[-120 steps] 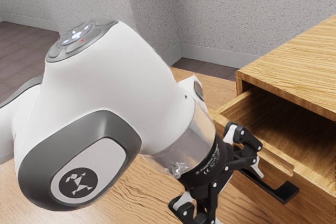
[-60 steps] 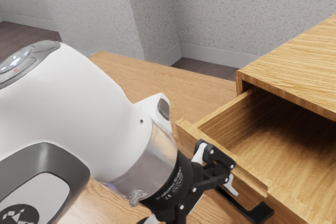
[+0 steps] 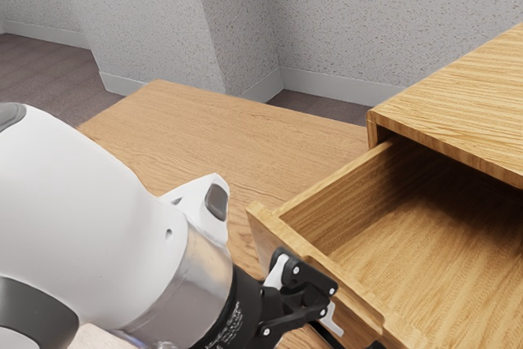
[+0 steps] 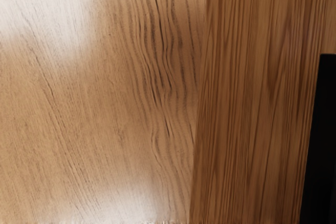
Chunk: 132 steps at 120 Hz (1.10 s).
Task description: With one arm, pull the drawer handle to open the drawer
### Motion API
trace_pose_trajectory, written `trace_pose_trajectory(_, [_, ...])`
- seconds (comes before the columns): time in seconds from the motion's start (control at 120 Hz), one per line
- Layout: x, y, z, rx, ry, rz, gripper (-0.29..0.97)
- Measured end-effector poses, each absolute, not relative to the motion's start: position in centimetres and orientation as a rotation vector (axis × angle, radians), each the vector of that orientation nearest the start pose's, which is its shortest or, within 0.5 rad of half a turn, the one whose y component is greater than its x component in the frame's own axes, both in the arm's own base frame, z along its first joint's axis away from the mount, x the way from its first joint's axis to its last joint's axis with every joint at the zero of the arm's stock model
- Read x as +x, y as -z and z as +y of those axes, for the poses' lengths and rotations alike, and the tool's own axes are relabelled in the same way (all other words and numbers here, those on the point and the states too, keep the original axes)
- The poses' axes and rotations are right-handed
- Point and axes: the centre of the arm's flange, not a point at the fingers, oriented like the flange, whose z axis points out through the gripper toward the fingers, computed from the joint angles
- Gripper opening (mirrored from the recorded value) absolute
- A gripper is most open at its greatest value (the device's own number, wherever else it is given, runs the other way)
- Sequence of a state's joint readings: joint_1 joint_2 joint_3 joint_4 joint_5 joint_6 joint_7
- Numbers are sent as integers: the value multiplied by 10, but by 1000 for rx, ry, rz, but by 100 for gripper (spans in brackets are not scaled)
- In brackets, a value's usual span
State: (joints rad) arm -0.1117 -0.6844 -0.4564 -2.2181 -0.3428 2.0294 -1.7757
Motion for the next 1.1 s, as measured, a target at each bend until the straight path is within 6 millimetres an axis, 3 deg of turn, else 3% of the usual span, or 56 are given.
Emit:
trace_pose_trajectory(0.183, [279,-636,-276,-2831,263,-2158,68])
trace_pose_trajectory(0.383, [274,-642,-255,-2827,255,-2199,68])
trace_pose_trajectory(0.642, [264,-632,-248,-2820,258,-2196,68])
trace_pose_trajectory(0.742, [261,-638,-241,-2822,273,-2211,68])
trace_pose_trajectory(0.85, [250,-688,-200,-2826,344,-2326,67])
trace_pose_trajectory(0.9, [235,-742,-164,-2833,424,-2414,67])
trace_pose_trajectory(0.942, [217,-801,-118,-2816,511,-2519,67])
trace_pose_trajectory(0.967, [208,-823,-95,-2786,556,-2562,67])
trace_pose_trajectory(1.025, [193,-850,-59,-2707,622,-2614,67])
trace_pose_trajectory(1.1, [177,-888,-35,-2624,721,-2634,67])
